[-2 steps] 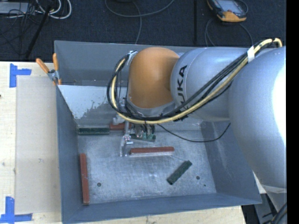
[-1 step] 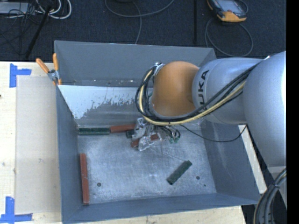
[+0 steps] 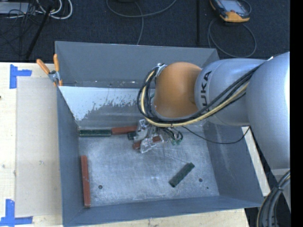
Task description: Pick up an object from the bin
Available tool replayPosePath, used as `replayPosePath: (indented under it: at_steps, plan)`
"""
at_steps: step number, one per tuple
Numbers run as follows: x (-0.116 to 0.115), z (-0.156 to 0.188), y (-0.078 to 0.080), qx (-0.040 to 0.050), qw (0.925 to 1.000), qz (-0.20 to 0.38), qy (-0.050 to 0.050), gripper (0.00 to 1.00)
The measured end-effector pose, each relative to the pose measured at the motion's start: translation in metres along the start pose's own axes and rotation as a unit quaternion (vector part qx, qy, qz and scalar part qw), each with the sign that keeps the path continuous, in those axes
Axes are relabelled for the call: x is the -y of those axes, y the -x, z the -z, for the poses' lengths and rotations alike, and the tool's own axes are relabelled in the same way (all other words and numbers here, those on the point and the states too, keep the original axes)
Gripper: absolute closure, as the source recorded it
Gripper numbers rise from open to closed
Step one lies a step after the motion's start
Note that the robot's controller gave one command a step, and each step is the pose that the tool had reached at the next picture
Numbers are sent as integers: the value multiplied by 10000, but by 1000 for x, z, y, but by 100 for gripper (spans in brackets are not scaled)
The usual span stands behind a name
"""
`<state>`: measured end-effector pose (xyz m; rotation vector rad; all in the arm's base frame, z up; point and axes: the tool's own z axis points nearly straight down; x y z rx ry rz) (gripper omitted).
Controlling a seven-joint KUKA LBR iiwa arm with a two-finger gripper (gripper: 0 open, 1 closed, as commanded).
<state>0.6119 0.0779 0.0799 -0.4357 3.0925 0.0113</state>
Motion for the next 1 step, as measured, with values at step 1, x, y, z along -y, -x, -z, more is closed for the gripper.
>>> replayPosePath:
  at_steps: [1]
  plan:
    - [-5, 132, 14, -82, 9997, -248, -24, 100]
